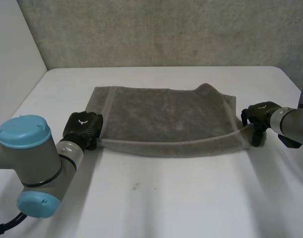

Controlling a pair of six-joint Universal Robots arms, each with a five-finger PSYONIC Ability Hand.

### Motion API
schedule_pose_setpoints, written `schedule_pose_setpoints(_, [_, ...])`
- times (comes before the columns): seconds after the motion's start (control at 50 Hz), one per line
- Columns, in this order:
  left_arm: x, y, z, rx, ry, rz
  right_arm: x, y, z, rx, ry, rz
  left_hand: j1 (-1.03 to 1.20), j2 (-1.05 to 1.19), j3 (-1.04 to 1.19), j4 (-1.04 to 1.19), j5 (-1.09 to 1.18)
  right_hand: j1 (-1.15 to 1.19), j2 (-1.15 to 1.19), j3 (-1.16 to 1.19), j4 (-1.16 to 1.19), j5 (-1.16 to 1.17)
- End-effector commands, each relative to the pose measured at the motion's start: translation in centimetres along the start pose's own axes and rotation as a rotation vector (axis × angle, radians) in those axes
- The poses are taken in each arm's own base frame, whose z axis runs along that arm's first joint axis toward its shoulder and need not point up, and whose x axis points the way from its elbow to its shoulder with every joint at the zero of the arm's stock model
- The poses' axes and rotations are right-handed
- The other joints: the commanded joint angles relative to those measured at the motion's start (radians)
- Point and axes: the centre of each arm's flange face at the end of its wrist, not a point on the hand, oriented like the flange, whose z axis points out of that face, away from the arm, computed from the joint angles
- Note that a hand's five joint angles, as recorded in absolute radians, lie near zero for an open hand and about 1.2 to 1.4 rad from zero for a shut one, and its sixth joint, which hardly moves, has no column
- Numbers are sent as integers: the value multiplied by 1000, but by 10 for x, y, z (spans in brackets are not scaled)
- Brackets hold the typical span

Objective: Fold the towel.

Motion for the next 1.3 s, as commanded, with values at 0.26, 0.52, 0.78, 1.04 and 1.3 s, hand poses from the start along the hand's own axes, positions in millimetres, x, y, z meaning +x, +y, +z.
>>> schedule_pose_setpoints(0.26, [1, 3, 2, -7, 2, 2, -5, 0, -21, -42, -34, 24, 227, 179, 181, 179, 204, 922, 844, 845, 848, 849])
schedule_pose_setpoints(0.52, [-4, 11, 4, -34, -9, 1, 11, 8, -37, 128, 42, 191, -357, -404, -403, -405, -379, 922, 844, 845, 848, 849])
schedule_pose_setpoints(0.78, [-5, 21, -4, -87, -5, -1, 14, 26, -34, 168, 90, 260, -345, -393, -391, -393, -368, 922, 844, 845, 848, 849])
schedule_pose_setpoints(1.04, [-10, 32, -6, -132, -12, 60, 9, 28, -35, 170, 84, 252, -316, -363, -362, -364, -338, 922, 844, 845, 848, 849])
schedule_pose_setpoints(1.3, [-17, 25, -5, -113, -29, 99, 0, 32, -48, 140, 44, 252, -263, -311, -309, -311, -285, 403, 325, 327, 329, 331])
